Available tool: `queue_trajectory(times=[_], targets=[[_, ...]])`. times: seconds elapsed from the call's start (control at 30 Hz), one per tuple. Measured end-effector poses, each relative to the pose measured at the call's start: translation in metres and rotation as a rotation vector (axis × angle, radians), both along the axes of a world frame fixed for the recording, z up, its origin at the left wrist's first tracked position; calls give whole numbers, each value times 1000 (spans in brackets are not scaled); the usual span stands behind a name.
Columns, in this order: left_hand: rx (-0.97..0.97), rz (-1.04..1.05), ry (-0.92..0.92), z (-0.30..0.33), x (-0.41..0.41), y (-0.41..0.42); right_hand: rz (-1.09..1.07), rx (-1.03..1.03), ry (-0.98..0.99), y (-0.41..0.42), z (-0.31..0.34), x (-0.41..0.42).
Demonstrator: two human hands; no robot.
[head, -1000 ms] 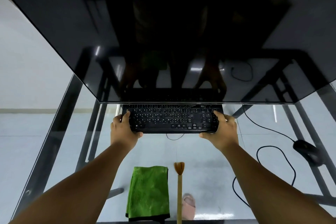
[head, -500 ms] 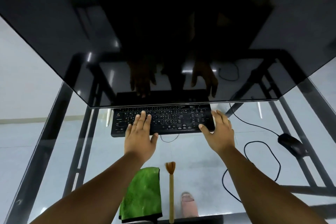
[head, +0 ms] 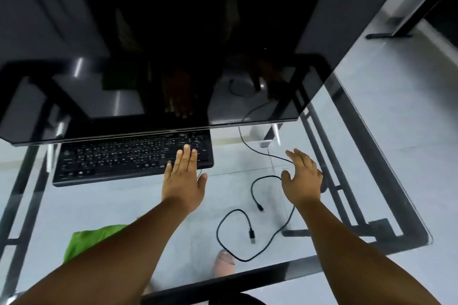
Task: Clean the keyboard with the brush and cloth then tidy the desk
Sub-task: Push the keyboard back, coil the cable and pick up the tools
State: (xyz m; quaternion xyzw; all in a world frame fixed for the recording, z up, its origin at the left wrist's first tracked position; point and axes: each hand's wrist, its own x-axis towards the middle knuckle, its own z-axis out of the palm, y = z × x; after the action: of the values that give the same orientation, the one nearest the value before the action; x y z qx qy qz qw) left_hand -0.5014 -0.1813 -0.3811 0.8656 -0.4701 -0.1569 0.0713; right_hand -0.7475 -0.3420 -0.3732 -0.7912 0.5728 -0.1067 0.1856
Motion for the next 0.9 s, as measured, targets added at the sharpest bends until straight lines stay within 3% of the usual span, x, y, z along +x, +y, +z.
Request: queue_trajectory(times=[0.17, 0.4, 0.6, 0.9], targets=[[61, 2, -10, -8, -22, -6, -45, 14, 83, -7, -7, -42], [61, 35, -25, -7, -28, -10, -55, 33, -81, -13, -16, -48], [66, 81, -46, -4, -16, -13, -64, 88, -348, -19, -11, -15], [57, 105, -69, -3, 13, -5, -187, 218, -499, -26, -8, 63]])
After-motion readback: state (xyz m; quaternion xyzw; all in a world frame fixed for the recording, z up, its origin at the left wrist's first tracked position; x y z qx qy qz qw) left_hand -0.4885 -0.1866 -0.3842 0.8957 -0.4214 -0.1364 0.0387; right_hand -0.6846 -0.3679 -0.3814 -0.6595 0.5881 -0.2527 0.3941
